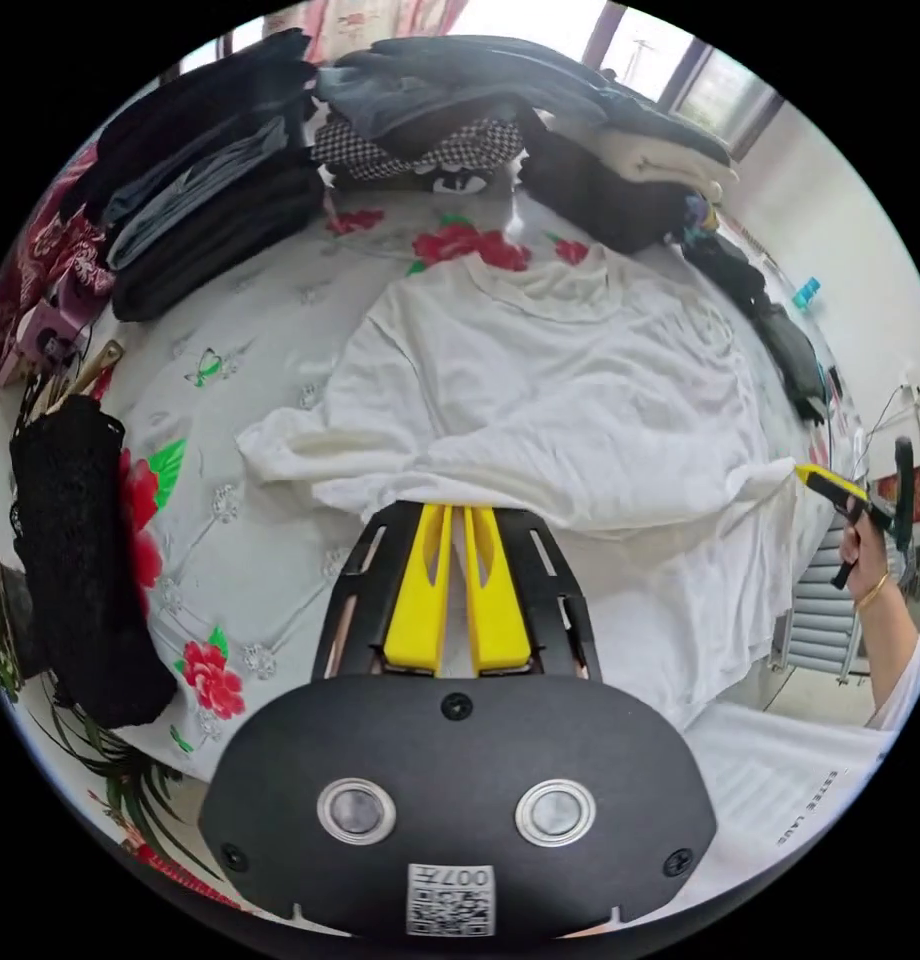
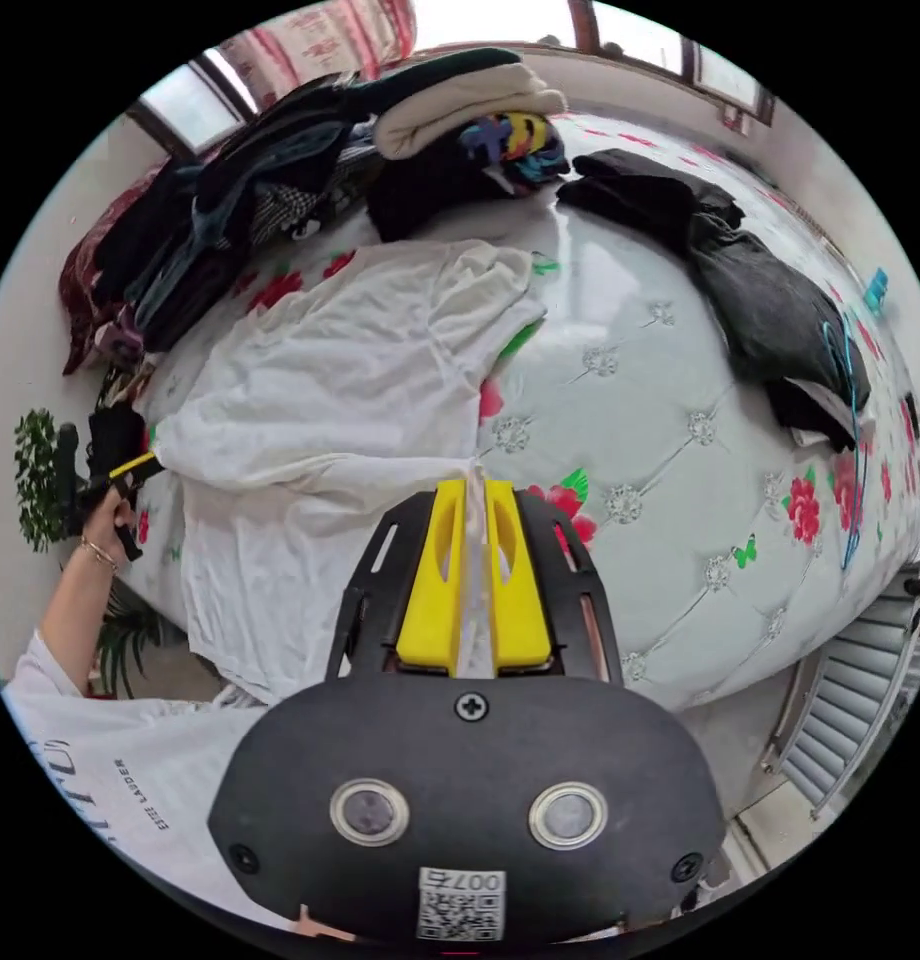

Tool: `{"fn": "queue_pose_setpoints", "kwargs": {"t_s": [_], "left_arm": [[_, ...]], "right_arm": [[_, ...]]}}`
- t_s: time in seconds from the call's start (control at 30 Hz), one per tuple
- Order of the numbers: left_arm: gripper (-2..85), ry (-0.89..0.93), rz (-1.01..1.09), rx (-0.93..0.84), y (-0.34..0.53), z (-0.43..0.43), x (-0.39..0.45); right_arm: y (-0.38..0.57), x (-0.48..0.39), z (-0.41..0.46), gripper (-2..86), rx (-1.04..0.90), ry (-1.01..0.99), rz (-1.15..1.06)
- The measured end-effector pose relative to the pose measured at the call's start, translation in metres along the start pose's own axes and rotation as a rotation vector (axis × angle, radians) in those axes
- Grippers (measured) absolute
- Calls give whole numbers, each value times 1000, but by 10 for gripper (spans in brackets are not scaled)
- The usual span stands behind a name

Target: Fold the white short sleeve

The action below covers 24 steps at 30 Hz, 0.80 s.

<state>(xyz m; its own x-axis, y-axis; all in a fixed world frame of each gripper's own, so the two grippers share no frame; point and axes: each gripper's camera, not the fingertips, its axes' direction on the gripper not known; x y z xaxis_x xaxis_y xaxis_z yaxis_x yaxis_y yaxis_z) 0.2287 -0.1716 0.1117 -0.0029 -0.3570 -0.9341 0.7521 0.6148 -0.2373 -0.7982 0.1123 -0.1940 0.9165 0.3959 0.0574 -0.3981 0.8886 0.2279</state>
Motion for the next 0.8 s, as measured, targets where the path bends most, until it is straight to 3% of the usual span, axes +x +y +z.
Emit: {"fn": "queue_pose_setpoints", "kwargs": {"t_s": [0.13,0.33,0.53,0.8], "left_arm": [[64,15,-122,90,0,-27,-16],[73,-4,-164,128,110,-52,-8],[82,-25,-35,27,195,-52,42],[96,-84,107,-90,192,-23,88]], "right_arm": [[10,24,-32,32,103,-14,71],[83,31,-34,46,60,-111,-78],[141,6,-9,59,-79,-24,-311],[150,-49,15,57,-137,131,-655]]}}
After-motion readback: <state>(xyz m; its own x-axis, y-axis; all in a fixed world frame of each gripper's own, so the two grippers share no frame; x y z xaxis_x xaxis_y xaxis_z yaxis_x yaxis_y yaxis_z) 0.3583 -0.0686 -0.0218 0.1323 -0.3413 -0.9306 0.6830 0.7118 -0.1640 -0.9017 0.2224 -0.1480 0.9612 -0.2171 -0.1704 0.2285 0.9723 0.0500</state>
